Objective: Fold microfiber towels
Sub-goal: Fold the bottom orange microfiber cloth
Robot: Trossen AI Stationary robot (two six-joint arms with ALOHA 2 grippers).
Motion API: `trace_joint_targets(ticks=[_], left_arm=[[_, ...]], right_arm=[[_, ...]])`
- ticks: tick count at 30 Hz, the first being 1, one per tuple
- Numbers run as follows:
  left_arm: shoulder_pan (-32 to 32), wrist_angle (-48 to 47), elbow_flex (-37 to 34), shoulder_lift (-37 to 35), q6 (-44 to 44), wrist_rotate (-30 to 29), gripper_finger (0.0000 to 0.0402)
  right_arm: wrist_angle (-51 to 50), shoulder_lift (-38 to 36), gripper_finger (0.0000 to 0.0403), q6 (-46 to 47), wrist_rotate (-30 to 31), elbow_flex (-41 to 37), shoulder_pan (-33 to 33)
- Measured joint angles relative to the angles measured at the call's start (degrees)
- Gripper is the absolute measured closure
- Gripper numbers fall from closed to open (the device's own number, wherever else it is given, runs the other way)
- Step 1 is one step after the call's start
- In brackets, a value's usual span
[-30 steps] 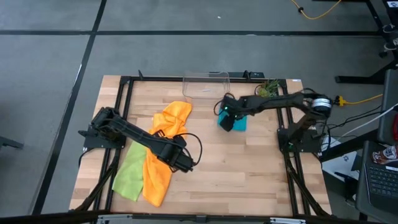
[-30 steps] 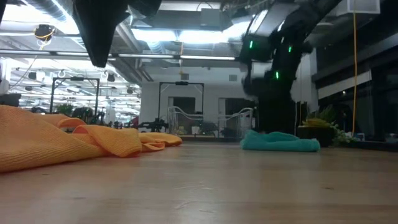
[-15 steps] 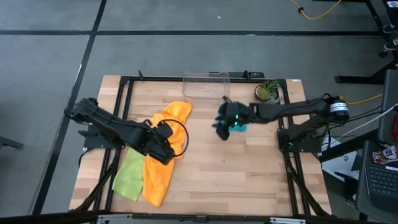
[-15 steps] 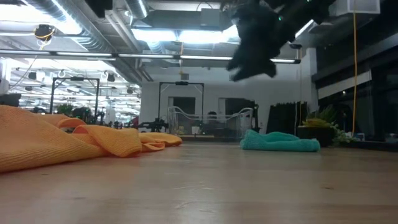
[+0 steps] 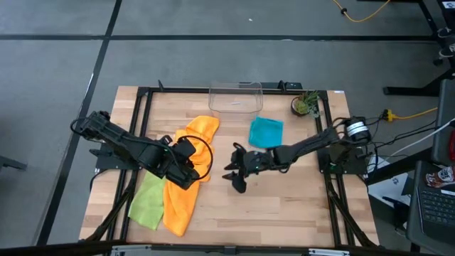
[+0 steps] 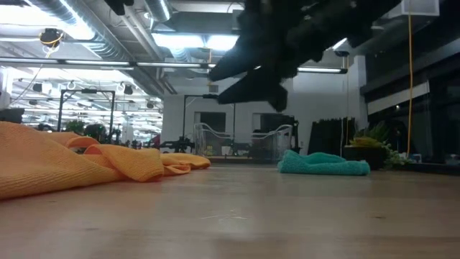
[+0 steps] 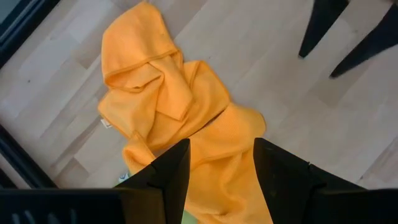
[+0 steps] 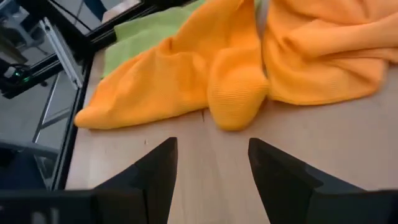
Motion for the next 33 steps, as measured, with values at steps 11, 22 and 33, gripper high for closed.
trace_joint_targets(ticks=[11, 22, 33], left_arm=[[0.2, 0.2, 0.0, 0.0, 0.0, -0.1, 0.0233], [0.2, 1.4, 0.0, 0.1, 0.0, -0.6, 0.0233], [0.2, 1.7, 0.0, 0.1, 0.1, -1.9, 0.0233]], right_arm=[[-7.4, 12.6, 0.0202, -15.6, 0.9, 18.4, 0.3], [-13.9, 23.8, 0.0202, -26.7, 2.8, 30.4, 1.5], [-14.8, 28.6, 0.0202, -27.1, 5.6, 30.4, 3.0]])
